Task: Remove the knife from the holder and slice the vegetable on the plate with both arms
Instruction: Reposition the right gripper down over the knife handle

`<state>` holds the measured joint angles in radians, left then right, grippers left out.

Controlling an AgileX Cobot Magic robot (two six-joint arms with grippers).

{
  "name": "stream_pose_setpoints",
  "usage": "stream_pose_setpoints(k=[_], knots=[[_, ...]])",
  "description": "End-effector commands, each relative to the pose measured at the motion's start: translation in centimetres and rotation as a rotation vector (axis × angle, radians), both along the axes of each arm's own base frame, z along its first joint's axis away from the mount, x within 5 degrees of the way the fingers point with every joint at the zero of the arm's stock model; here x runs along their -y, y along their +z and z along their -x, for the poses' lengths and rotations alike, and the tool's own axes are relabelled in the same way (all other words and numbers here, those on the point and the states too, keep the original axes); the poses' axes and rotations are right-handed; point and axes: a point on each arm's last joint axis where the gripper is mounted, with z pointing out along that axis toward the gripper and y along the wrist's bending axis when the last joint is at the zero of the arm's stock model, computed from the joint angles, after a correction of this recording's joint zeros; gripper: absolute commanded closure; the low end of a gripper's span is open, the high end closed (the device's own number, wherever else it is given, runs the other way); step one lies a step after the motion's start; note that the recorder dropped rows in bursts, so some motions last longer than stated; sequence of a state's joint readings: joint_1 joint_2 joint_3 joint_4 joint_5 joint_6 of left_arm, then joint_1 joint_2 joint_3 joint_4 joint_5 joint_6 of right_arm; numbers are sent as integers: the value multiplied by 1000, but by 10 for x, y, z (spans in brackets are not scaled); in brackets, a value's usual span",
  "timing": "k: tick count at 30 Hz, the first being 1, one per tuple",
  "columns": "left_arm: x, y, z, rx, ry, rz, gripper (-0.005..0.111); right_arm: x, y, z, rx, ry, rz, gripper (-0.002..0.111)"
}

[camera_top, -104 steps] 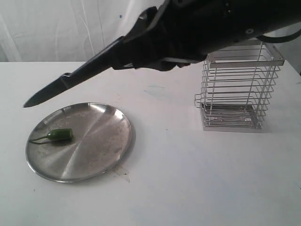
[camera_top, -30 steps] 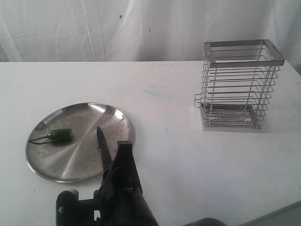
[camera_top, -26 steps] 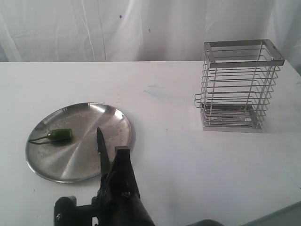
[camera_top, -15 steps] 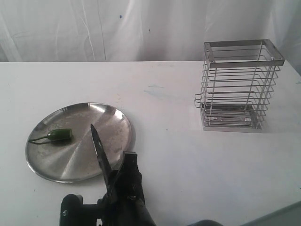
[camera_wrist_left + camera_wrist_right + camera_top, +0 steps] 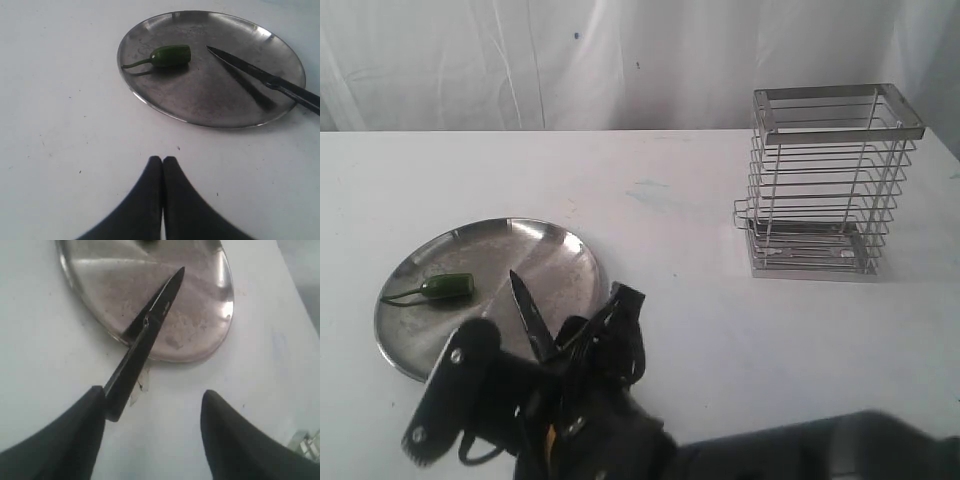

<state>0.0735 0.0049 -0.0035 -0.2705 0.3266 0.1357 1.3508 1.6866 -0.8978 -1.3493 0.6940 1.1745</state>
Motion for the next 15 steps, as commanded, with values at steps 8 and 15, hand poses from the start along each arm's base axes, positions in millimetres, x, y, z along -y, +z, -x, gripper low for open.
stream_pose_setpoints(k=[8, 15], knots=[[1, -1, 0, -1, -6, 9, 107, 79, 80, -89, -565, -401, -353, 58], [1, -1, 0, -1, -6, 9, 107, 107, 88, -107, -1151, -25, -548, 66]])
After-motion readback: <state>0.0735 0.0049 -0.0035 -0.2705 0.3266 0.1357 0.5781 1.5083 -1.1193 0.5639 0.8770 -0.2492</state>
